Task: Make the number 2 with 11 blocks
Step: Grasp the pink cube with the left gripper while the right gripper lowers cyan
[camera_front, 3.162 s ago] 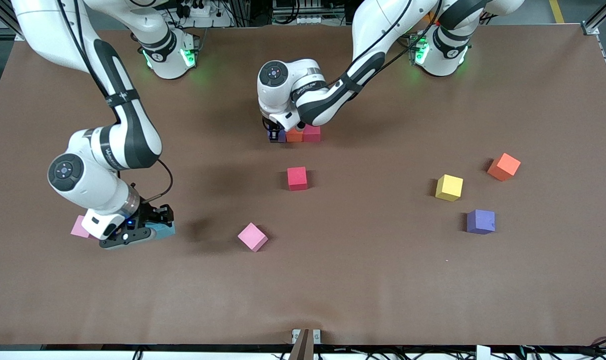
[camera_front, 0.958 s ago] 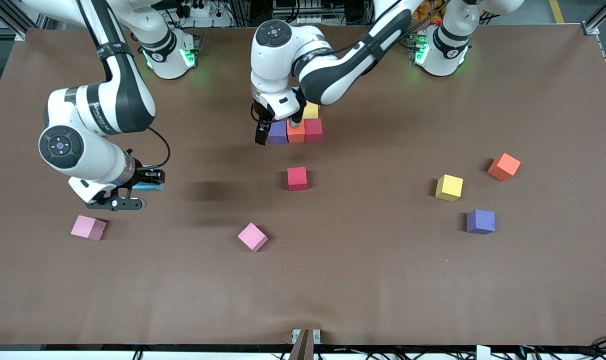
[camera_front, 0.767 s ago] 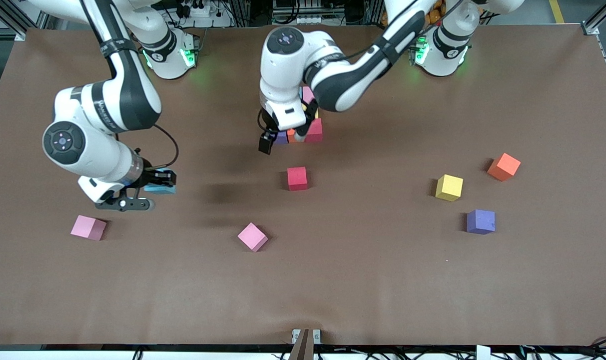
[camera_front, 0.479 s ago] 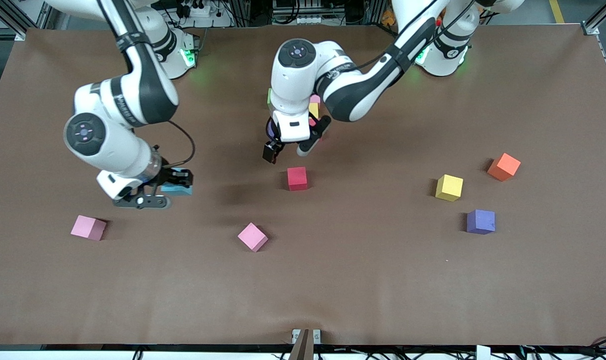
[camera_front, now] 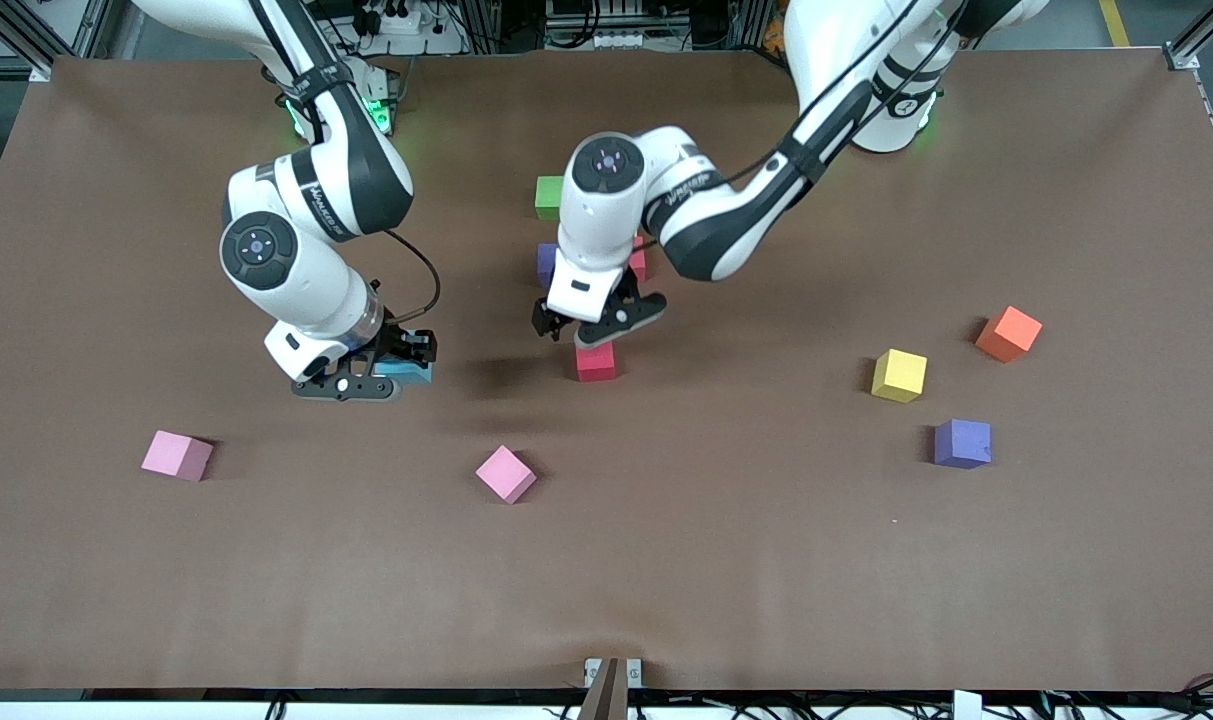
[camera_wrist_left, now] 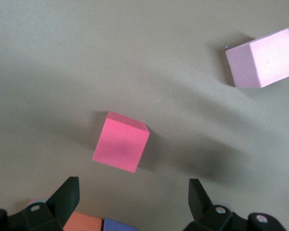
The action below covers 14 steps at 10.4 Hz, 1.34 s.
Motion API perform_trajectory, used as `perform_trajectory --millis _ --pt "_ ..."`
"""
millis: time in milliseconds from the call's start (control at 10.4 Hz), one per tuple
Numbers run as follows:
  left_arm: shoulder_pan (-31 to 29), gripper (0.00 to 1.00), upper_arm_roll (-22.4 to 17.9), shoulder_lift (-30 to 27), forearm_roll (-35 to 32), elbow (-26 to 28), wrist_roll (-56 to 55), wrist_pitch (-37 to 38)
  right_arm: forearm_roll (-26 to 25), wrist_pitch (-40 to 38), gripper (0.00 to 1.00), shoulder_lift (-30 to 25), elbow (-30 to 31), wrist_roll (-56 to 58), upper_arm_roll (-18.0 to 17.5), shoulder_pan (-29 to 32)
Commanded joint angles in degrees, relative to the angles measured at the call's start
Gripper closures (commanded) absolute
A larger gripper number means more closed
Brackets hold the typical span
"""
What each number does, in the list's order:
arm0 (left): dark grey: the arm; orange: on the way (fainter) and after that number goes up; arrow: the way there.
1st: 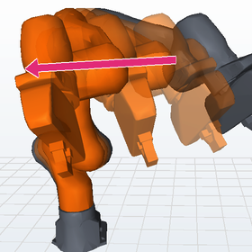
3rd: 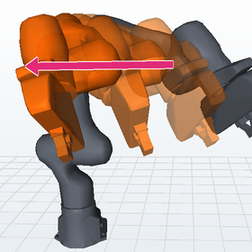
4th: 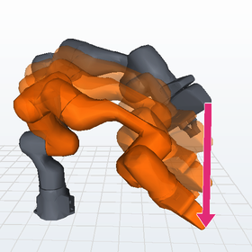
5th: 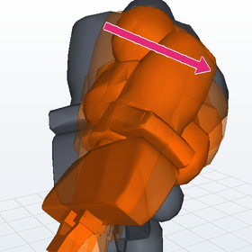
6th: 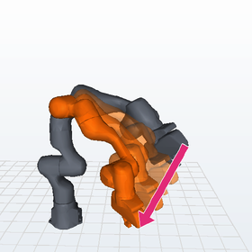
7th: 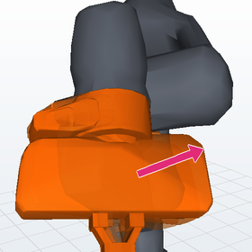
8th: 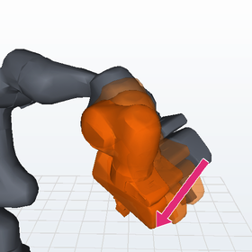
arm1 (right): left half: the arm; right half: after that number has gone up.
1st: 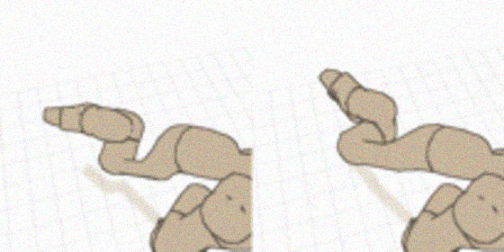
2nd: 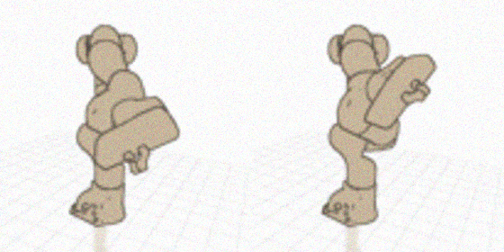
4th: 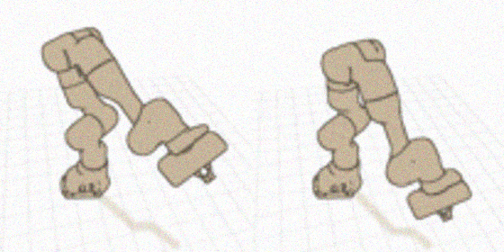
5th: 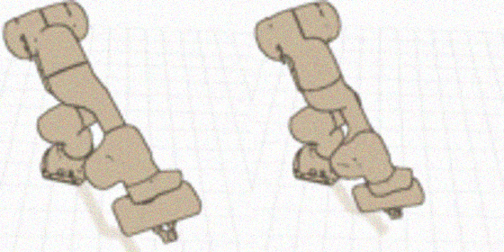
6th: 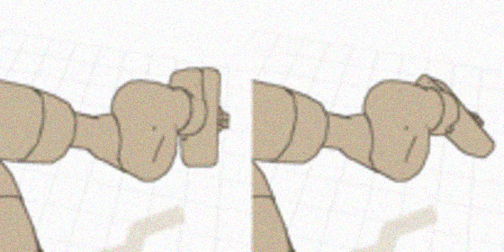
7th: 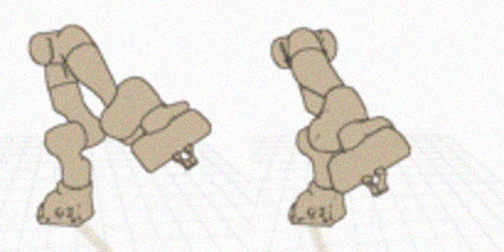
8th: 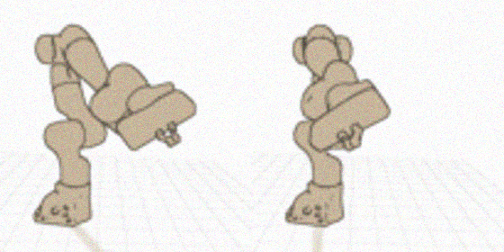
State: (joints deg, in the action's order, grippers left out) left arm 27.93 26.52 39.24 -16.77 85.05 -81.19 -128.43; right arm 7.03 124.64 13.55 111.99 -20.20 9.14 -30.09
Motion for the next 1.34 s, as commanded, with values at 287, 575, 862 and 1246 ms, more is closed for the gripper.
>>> perform_trajectory --millis 287,575,862,1246 --pt "-1.48 0.0 0.38 5.05 0.16 -1.64 17.98 -0.33 1.23 3.24 0.61 -10.12 14.39 -0.97 0.71 -2.77" --pt "-1.22 0.0 0.29 8.38 0.16 -4.62 18.17 -0.33 2.19 3.5 0.61 -9.42 15.28 -2.29 0.71 -5.77" --pt "-0.78 0.0 0.11 11.46 0.08 -7.17 18.69 -0.42 2.38 8.76 0.61 -6.7 15.19 -7.12 0.62 -9.97" --pt "-0.51 0.0 0.02 13.66 0.07 -7.27 19.13 -2.09 2.38 13.43 0.61 -3.8 15.19 -11.96 0.62 -14.11"
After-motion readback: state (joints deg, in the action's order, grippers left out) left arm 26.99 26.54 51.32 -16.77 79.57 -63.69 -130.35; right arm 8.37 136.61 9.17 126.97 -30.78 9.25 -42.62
